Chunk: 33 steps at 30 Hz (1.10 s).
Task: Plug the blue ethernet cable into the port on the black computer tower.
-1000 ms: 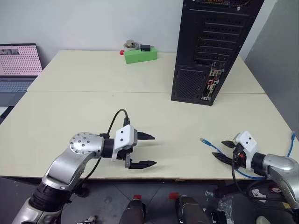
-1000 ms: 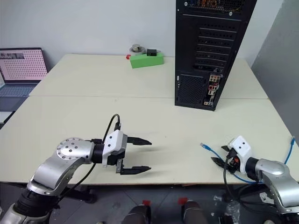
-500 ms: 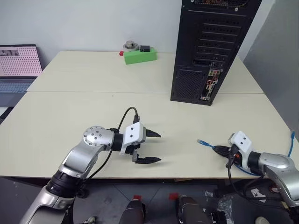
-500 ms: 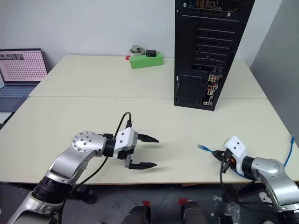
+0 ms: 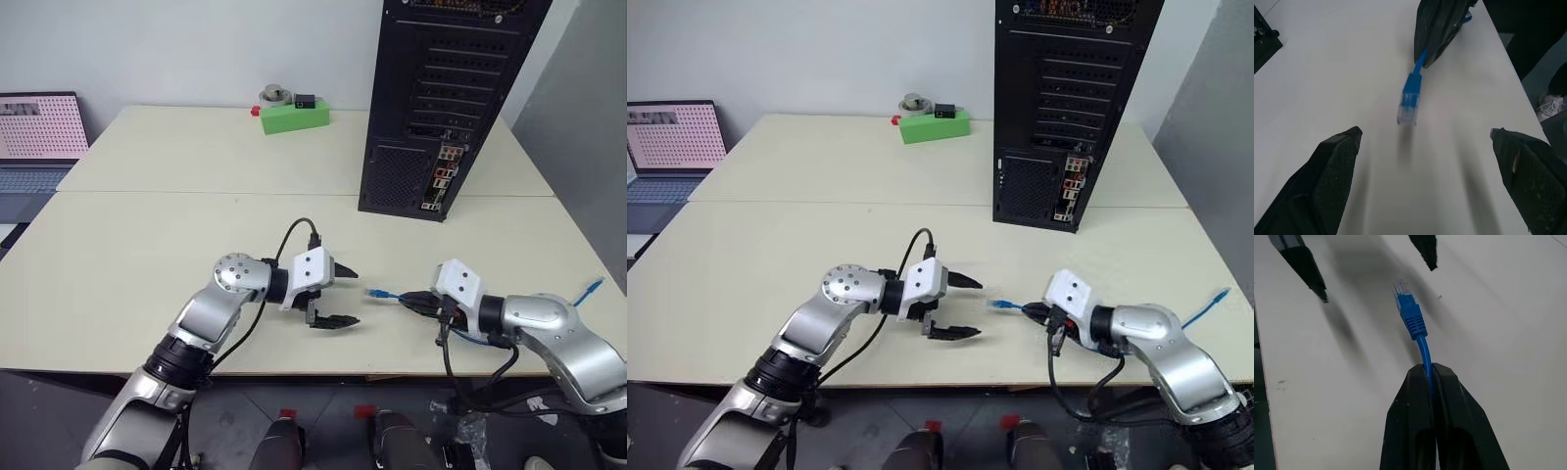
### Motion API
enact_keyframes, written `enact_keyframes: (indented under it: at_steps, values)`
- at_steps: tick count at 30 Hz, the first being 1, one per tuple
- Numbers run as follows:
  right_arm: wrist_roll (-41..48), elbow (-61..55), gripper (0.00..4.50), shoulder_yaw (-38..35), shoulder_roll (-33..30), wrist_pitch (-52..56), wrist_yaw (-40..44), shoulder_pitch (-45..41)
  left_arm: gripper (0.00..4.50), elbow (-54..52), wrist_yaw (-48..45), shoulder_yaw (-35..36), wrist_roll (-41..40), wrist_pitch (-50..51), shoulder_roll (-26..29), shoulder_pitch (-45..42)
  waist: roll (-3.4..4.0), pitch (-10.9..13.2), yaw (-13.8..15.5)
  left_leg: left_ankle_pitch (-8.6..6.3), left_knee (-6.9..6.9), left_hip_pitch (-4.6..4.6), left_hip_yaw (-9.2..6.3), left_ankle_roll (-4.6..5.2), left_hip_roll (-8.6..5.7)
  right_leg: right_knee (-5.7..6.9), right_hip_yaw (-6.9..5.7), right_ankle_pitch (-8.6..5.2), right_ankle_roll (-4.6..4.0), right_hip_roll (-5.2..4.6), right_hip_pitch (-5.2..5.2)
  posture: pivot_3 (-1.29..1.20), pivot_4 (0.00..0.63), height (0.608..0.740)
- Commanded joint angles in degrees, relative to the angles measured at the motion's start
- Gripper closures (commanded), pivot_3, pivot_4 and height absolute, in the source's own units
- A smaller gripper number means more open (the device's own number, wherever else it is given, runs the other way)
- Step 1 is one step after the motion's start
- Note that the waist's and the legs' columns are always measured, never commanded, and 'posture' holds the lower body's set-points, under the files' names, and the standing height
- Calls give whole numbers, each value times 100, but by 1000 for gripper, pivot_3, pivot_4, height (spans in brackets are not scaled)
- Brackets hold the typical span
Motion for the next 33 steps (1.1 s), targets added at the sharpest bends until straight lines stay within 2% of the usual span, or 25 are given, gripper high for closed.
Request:
enact_keyframes:
  at_steps: [1, 4, 7, 14, 16, 18, 23, 24, 33]
  values:
    - [-110, -143, 4418, 115, 18, -41, 66, -179, 0, -10, -10, 21, 30, -131, -46, -110, 0, 0, -2, 0, -1, 0, 0, 0, 1, 0, 0, 0, 1, 1, -1, 0, 150, 740]
    - [-170, -93, 4418, 210, 27, -77, 86, -255, 0, 27, -67, 11, 54, -163, -32, -114, 0, 0, -1, 0, -2, -1, -1, 0, 1, 0, 0, 9, 16, 1, -1, 0, 150, 740]
    - [-219, -60, 4500, 275, 54, -78, 109, -327, 462, 67, -76, 30, 54, -170, -40, -112, 0, 0, 2, 0, -1, -1, -2, 0, 0, 0, -1, 12, 21, 1, -1, 0, 150, 740]
    - [-229, -119, 4500, 296, 119, 16, 171, -432, 2182, 160, 17, -29, 175, -161, -102, -123, 0, 0, 0, 0, 0, 0, -3, 0, 1, 2, -2, 13, 21, 1, 0, 0, 150, 740]
    - [-191, -153, 4500, 293, 142, 69, 170, -470, 2507, 164, 9, -43, 188, -179, -129, -116, 0, 0, 0, 0, 0, 0, -3, 0, 1, 2, -1, 14, 23, 1, 0, 0, 150, 740]
    - [-163, -182, 4500, 287, 157, 113, 167, -492, 3072, 164, 0, -40, 212, -194, -157, -107, 0, 0, 0, 0, 0, -1, -4, 0, 1, 2, -2, 14, 23, 1, 0, 0, 150, 740]
    - [-184, -205, 4500, 324, 146, 131, 206, -513, 4104, 230, 10, -20, 273, -266, -227, -133, 0, 0, 0, 0, 0, 0, -4, 0, 1, 2, -2, 15, 23, 1, 0, 0, 150, 740]
    - [-199, -202, 4500, 335, 140, 122, 212, -519, 4226, 242, 11, -19, 281, -279, -233, -138, 0, 0, 1, 0, 0, 0, -4, 0, 1, 2, -2, 15, 24, 2, 0, 0, 150, 740]
    - [-302, -82, 4500, 364, 78, 30, 305, -582, 4226, 346, -26, -25, 389, -629, -236, -92, 0, 0, 0, 0, 0, 0, -4, 0, 1, 3, -2, 16, 24, 2, 0, 0, 150, 740]
